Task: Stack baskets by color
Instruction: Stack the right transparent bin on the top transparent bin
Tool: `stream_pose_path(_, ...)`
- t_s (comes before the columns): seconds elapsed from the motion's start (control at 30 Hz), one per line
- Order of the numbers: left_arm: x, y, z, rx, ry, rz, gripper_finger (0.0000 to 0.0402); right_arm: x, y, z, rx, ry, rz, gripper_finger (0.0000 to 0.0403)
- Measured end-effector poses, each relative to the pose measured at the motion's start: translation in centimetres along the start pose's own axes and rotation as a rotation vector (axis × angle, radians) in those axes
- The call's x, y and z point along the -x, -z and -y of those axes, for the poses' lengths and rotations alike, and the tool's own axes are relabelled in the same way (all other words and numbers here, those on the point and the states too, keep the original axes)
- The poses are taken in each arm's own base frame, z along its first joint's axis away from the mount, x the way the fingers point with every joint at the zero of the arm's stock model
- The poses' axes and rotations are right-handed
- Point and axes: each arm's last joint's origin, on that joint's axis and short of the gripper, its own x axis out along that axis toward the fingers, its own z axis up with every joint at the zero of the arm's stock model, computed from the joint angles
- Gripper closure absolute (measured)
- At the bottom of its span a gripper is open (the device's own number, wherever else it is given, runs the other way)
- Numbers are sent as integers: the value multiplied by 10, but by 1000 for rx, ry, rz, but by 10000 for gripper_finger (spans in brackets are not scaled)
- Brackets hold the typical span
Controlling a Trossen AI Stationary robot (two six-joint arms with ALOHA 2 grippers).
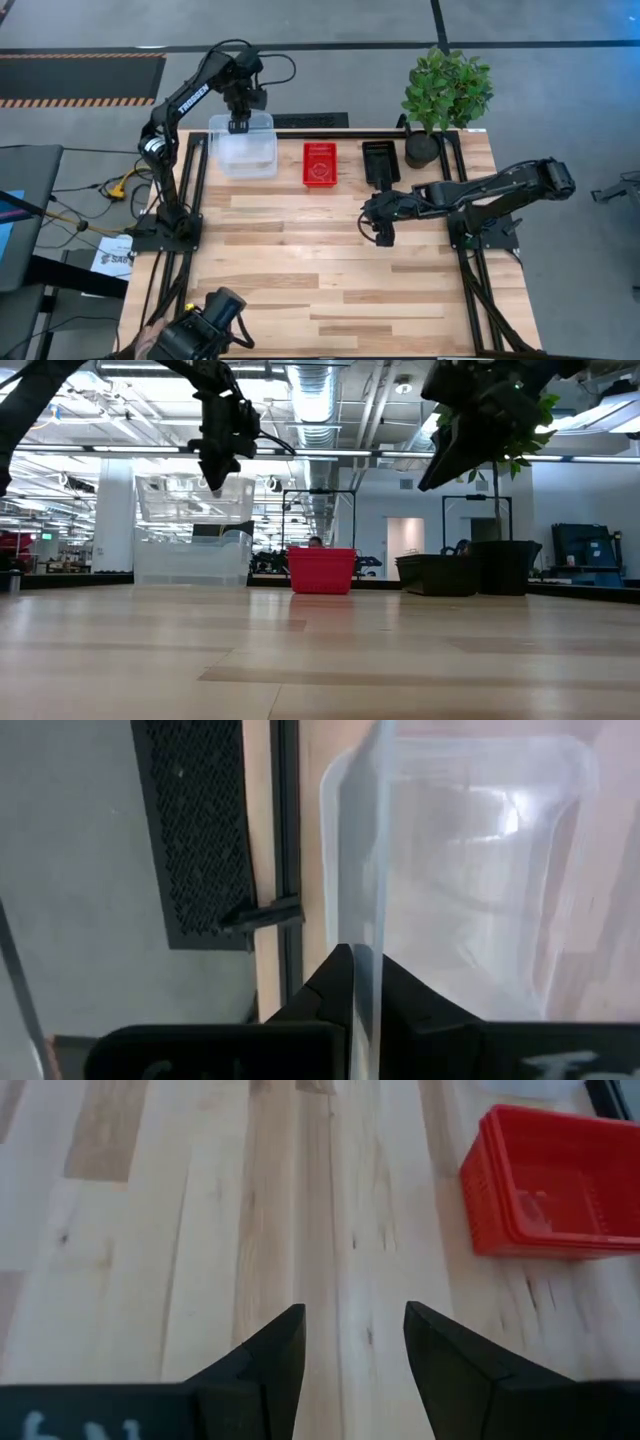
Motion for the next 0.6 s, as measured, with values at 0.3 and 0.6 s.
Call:
stream_pose_path(0.3,0,-2,1,25,37,57,401,7,5,17,-20,39,-33,212)
stream_pose_path(0.6,0,7,-7,64,15,61,401,22,6,22,-19,46,-16,212)
